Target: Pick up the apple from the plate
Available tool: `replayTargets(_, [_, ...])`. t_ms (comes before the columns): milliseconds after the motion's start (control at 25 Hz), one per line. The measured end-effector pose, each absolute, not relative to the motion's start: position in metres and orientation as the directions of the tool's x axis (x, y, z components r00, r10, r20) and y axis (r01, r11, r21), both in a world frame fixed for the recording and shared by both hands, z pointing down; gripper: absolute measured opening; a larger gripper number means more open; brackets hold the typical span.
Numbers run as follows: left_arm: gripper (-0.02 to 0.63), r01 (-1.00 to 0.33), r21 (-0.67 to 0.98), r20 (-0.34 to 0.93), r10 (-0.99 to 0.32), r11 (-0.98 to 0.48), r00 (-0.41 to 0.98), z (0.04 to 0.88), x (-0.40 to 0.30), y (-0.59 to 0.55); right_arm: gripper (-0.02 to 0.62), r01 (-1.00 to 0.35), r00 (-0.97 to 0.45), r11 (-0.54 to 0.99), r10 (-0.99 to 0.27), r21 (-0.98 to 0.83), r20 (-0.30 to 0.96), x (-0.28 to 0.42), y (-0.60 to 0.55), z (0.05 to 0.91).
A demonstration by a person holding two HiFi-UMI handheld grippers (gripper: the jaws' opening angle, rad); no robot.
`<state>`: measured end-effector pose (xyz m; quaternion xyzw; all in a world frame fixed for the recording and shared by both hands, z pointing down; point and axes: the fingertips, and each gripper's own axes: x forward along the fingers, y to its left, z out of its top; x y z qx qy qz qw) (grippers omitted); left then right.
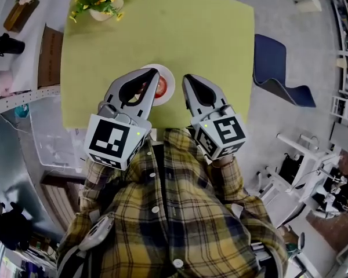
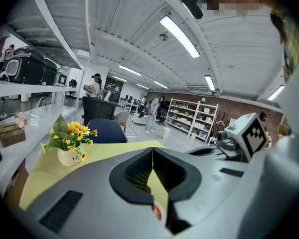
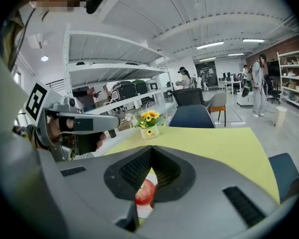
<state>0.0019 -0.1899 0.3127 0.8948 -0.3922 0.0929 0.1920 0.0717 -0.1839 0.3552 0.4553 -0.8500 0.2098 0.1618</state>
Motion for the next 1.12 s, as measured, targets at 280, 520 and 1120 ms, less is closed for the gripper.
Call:
replayTargets(280, [0.028,-0.722,0.296,0.336,-0.639,-0.625,0.692,0.325,0.004,-0.185,-0.003,-0.826,-0.556,0.522,-0.691,-0.214,0.462,0.071,-0.19,0.358])
replayTargets(520, [0.111,-0.719,0.298,0.357,-0.626,-0.628,0.694,0.33,0.01,-0.187,-0.003,-0.822,-0.562,0.526,-0.691,-0.216,0.454,0.077,-0.197,0.356])
replayTargets(1120, [0.338,-0.677,0.25,0.459,-0.531,-0.693,0.713,0.366,0.032,-0.175,-0.003,-0.828,-0.555,0.506,-0.684,-0.241,0.473,0.095,-0.196,0.364])
